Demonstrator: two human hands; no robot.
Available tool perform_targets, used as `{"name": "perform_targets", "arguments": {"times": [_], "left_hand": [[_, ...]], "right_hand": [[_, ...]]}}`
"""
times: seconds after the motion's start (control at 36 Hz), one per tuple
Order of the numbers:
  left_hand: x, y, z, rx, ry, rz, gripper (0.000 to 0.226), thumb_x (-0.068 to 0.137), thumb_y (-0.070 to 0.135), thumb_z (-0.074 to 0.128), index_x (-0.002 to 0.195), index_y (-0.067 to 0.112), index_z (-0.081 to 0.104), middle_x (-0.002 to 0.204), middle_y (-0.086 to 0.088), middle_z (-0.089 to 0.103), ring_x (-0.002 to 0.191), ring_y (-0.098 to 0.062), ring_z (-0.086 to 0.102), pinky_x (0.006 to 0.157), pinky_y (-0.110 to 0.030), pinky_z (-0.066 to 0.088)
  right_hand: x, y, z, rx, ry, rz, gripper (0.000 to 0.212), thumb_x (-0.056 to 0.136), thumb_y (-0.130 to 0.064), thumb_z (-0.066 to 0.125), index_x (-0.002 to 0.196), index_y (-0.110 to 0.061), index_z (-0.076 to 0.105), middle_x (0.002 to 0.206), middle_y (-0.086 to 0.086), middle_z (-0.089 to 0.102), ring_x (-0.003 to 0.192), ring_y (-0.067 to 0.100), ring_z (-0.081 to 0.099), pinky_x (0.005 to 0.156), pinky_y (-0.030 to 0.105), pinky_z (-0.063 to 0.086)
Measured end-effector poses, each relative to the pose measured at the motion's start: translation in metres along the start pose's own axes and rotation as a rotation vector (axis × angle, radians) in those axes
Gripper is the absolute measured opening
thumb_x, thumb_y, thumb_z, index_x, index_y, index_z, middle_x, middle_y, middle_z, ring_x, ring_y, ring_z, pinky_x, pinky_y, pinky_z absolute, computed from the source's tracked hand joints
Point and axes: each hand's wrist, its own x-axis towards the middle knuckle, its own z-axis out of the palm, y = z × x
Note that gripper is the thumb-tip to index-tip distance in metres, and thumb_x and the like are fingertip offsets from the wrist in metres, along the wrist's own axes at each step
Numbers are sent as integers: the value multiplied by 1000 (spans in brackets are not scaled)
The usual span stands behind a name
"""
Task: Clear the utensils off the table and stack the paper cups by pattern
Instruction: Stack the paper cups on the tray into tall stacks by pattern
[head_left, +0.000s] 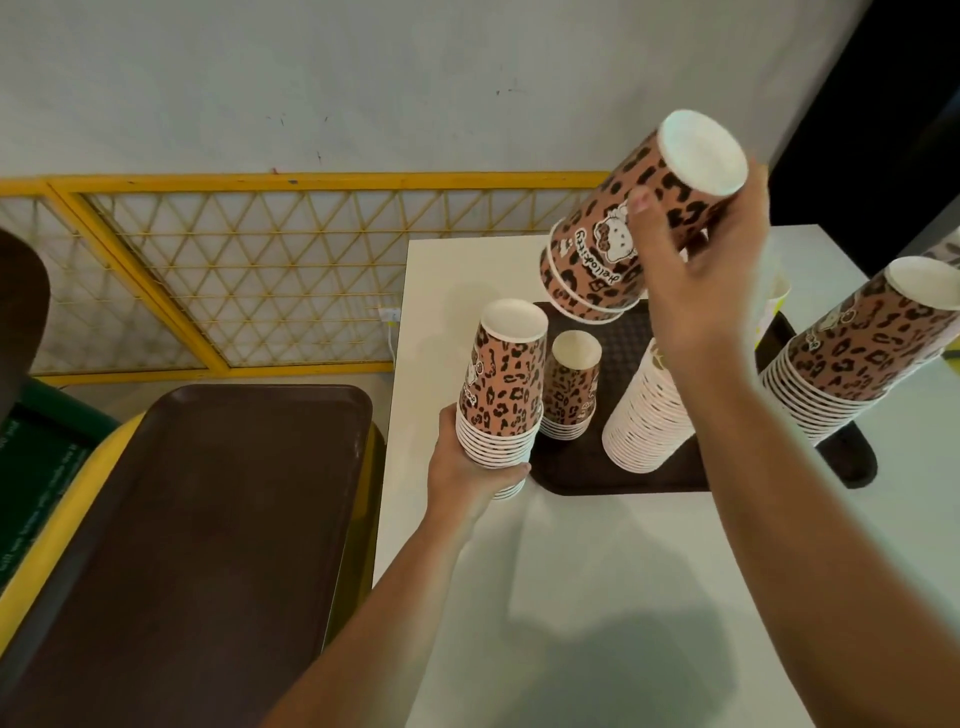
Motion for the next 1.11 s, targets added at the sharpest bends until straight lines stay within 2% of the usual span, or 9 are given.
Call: {"name": "perform_targets", "arguments": {"times": [0.25,0.39,0.47,0.58,0.69,0.78,0.89,0.94,1.11], "left_hand": [[2,4,1,-4,-11,14,83,53,-1,88,116,30,43,104,14,59,101,-14,59,81,-32,53],[2,4,1,-14,-20,11,85,54,-1,87,120,28,42,108,12,59,103,-13,58,81,-30,52],[1,4,2,-33,-22,10,85,53,-1,87,120,28,43,109,11,60,104,-15,59,84,-34,53],[0,6,4,-9,-18,18,84,53,1,88,117,31,42,105,15,59,99,-9,58,79,-28,52],[0,7,6,-16,-15,18,84,53,1,88,121,27,44,110,9,61,104,-16,59,83,-34,53],[-2,8,8,-13,-16,27,83,54,1,88,118,29,44,108,12,61,103,-14,59,82,-32,53],[-5,10,9,-4,-22,34,82,54,3,88,116,31,43,105,16,60,100,-6,59,76,-23,52],[-6,11,8,-5,-23,35,82,54,2,88,115,33,42,104,18,59,98,-3,58,74,-20,51],[-7,9,9,-1,-29,49,84,53,3,89,118,31,44,107,16,61,101,-8,60,82,-29,53]], "right_hand": [[-32,57,24,-227,-181,89,59,84,-28,65,132,-4,41,127,10,54,120,21,49,94,10,30],[-49,81,30,-222,-283,143,59,83,-24,68,131,-4,41,127,11,53,120,23,48,96,22,36],[-53,86,30,-224,-304,208,69,81,-30,69,138,-9,35,135,9,48,126,21,45,104,31,38],[-56,69,28,-77,-271,225,66,90,-42,53,144,-14,26,147,3,38,135,14,35,111,39,33],[-59,42,24,-68,-400,136,64,87,-52,51,139,-16,37,137,-2,50,124,7,46,103,28,40],[-62,30,23,-93,-495,114,71,76,-58,61,134,-21,42,124,-10,55,119,10,50,99,30,43],[-63,23,22,-117,-526,99,56,74,-42,73,122,-22,53,106,-15,57,110,13,54,95,34,47],[-61,22,22,-121,-507,94,52,75,-38,74,119,-19,55,103,-14,57,104,11,55,90,27,48],[-59,21,19,-127,-484,68,49,80,-34,69,121,-13,52,103,-8,57,96,3,52,75,0,38]]}}
